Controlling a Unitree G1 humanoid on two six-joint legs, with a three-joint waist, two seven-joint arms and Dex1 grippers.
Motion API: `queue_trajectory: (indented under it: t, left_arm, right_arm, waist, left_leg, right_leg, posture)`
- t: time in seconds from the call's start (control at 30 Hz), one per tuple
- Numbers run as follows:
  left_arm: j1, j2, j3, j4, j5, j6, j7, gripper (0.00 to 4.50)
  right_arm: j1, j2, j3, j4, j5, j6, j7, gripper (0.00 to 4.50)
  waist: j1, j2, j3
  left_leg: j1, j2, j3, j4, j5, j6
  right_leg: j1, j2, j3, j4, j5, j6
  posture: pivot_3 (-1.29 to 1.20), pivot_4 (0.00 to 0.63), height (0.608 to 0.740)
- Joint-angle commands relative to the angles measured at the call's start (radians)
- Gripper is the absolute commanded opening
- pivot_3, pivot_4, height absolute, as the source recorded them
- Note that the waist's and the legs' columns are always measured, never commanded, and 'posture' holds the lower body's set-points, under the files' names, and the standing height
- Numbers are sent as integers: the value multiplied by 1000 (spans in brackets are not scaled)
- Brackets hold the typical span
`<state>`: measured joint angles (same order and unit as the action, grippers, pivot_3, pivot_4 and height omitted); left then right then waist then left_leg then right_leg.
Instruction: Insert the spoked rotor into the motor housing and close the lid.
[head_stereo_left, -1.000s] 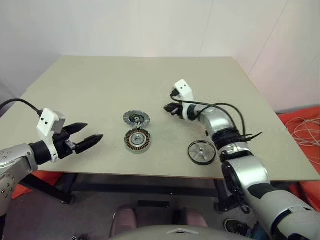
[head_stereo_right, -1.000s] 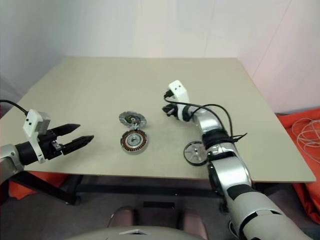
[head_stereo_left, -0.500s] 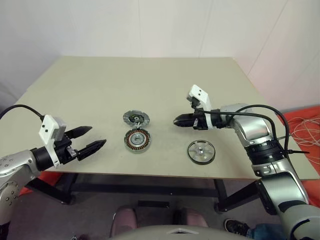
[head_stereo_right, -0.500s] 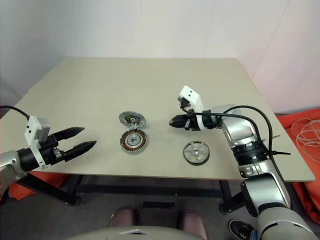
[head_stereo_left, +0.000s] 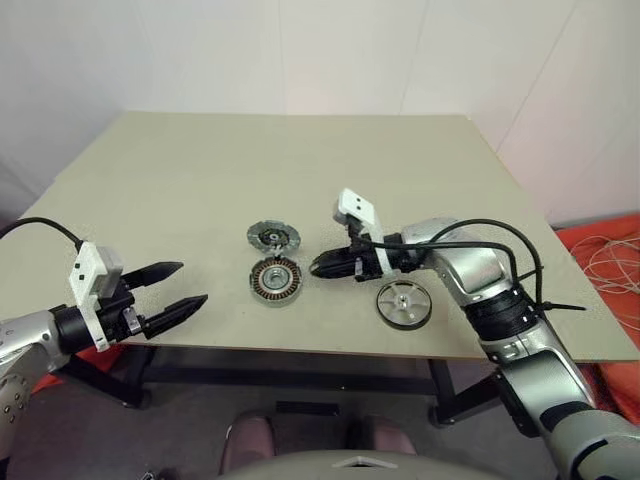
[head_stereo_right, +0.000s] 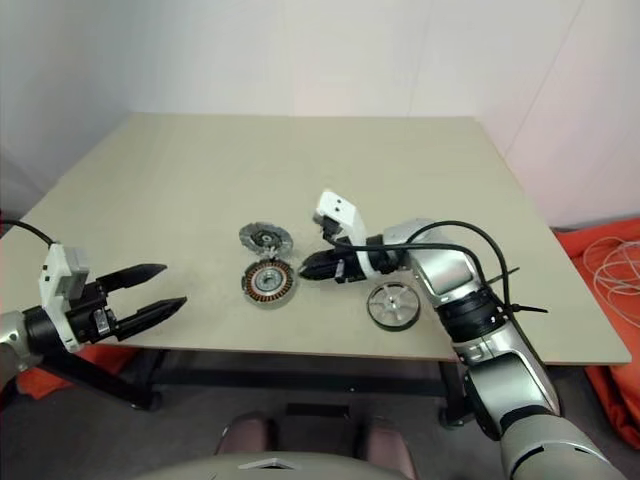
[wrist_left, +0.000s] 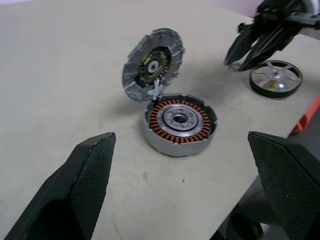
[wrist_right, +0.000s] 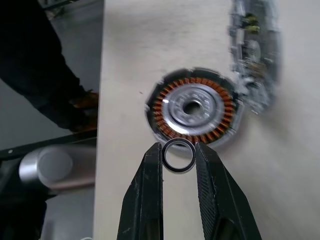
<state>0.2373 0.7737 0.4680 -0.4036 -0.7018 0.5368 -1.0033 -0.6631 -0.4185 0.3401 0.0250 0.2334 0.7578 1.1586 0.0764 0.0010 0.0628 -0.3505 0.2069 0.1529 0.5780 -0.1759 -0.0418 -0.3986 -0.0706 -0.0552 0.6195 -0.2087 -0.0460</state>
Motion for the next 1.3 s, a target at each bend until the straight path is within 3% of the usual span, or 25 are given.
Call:
queue_trajectory:
  t: [0.03, 0.6, 1.3]
  left_arm:
    - [-6, 12, 31, -9, -32, -26, -36, 4500]
    - [63, 31, 19, -6, 12, -56, -86, 4500]
    - [41, 21, -6, 2, 20, -50, -57, 4500]
  right_arm:
    - [-34, 19, 6, 5, 0, -26, -26, 617]
    - [-98, 213, 51, 196, -69, -56, -179, 617]
    - [-95, 288, 64, 310, -116, -105, -244, 617]
  waist:
    - [0, 0, 0]
    - [-5, 0, 0]
    - [-6, -1, 0]
  left_leg:
    - [0, 0, 0, 0, 0, 0]
    - [0, 0, -1, 0, 0, 0]
    - [1, 0, -1, 0, 0, 0]
  right_leg:
    - [0, 0, 0, 0, 0, 0]
    - [0, 0, 1, 0, 0, 0]
    - [0, 0, 1, 1, 0, 0]
  posture:
    - [0, 0, 740]
    - [0, 0, 740]
    - [0, 0, 740]
